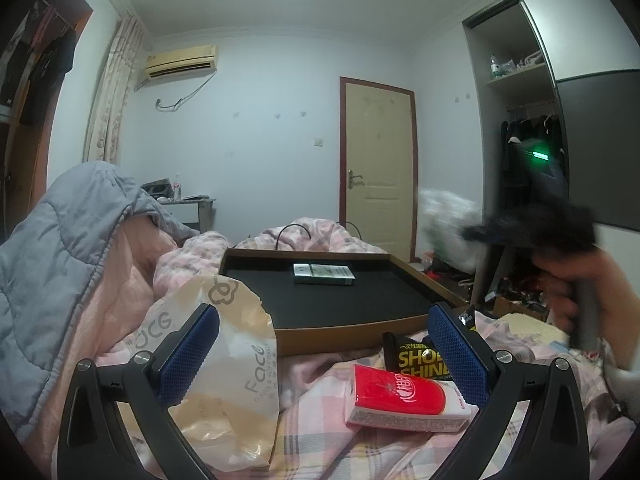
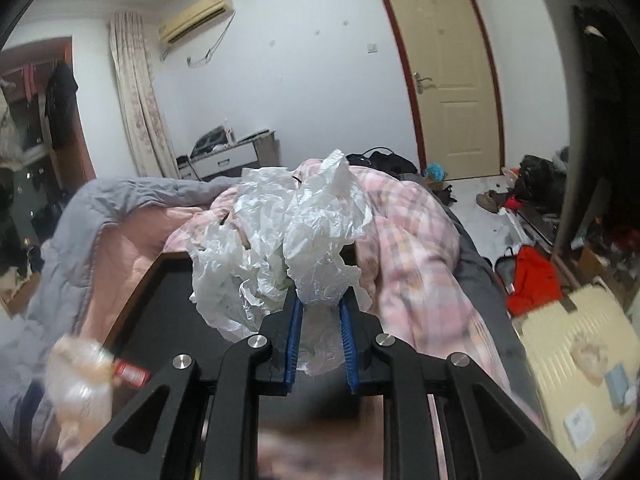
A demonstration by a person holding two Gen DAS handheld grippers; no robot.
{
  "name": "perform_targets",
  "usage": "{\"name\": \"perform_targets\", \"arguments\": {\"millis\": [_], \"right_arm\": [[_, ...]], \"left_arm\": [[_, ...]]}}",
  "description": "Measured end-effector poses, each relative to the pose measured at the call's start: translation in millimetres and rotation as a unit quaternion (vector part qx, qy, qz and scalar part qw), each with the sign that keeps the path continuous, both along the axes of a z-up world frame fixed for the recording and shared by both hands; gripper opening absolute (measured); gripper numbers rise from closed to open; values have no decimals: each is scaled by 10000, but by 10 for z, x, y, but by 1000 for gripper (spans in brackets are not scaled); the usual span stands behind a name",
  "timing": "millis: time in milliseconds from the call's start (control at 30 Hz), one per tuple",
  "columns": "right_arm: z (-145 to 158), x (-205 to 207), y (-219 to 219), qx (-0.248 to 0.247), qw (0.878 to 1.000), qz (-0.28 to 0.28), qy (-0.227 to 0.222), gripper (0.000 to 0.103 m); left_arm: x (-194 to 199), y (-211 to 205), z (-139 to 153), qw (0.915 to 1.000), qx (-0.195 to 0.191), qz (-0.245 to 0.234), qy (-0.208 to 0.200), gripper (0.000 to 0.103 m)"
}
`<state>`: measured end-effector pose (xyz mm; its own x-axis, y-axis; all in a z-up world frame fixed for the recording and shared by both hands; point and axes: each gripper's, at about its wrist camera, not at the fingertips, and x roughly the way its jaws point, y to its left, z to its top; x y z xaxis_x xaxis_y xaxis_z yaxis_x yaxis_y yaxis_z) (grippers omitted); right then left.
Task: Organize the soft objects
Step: 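Lift the white plastic bag out and drop it onto the wipes pack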
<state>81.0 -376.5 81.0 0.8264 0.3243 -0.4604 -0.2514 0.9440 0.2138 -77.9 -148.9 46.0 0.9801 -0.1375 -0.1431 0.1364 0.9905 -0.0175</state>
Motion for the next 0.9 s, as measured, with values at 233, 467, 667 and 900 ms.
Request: {"name": "perform_targets", "arguments": {"millis": [233,467,667,900], "right_arm": [[-155,-748,-103,-211,9988,270,-357,15],[-189,-751,397,-786,9891,1196,-341,15],[-392,-698,632,-1406,9758,1671,-128,15],[-356,-717,457,-1359,9712,1958,61,25]], "left_arm": [[-4,-5,17,10000,0,0,6,103],[10,-10,10,10000,-12,8,10,103],[11,-1,7,10000,-42,12,16,103],[-2,24,4,9999,-104,-16,9,103]]}}
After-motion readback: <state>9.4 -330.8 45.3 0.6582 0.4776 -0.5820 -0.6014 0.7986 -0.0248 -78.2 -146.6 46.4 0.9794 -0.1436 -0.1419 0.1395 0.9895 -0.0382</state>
